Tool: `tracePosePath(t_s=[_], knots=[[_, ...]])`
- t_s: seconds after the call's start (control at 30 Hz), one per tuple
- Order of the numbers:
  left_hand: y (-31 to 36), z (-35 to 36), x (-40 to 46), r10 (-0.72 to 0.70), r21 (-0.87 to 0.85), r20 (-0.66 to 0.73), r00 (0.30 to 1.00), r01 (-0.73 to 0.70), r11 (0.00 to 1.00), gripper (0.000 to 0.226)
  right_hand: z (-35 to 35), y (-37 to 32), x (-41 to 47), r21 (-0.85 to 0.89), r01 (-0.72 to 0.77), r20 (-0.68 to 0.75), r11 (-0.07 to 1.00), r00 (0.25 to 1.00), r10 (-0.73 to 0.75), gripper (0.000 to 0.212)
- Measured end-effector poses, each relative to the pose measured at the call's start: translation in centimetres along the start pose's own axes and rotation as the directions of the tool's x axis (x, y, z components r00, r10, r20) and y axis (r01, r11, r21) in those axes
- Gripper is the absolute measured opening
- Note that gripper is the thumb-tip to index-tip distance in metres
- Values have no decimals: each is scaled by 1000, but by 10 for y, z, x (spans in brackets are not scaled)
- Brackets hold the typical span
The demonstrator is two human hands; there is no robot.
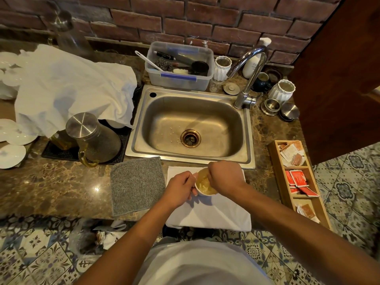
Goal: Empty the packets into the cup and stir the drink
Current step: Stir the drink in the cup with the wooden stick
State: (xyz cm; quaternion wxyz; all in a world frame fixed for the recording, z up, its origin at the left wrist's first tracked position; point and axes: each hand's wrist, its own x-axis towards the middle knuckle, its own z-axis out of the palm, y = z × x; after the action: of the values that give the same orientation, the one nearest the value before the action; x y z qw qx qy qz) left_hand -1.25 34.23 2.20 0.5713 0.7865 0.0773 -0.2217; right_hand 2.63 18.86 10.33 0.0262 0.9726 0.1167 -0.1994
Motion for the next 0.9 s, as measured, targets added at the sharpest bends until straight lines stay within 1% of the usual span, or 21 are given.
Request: tracePosePath(t_s=[0.07,0.17,0.27,0.37,0.53,0.63,0.77,0.83,0.9], knots=[[-2,0,1,-1,1,4,1000,1,1000,39,-1,5,-1,-30,-2,-2,1000,1000,2,31],[-1,0,1,7,21,-3,1000,-7,1000,38,2,9,-7,-41,27,58,999,998,-25,34],[1,0,0,12,34,-9,1000,-12,999,39,7,7,-16,-9,54,115,999,992,-52,32],[2,1,0,10,32,-4,1000,-10,999,40,10,0,-20,35,42,159,999,986,-47,29],[2,1,0,9,58,-16,1000,-8,998,43,11,-8,-15,86,57,81,995,995,-64,18],[2,0,0,0,63,-14,1000,1,998,41,12,-8,-6,104,36,23,994,999,-38,25],[1,1,-2,-7,31,-10,1000,7,999,38,12,0,0,57,-3,-34,998,999,5,36],[1,1,-3,-8,29,-13,1000,8,1000,37,13,5,-2,36,-5,-31,999,1000,6,39],[1,1,-3,-8,17,-13,1000,9,1000,38,14,10,-5,18,-3,-7,1000,1000,3,37]])
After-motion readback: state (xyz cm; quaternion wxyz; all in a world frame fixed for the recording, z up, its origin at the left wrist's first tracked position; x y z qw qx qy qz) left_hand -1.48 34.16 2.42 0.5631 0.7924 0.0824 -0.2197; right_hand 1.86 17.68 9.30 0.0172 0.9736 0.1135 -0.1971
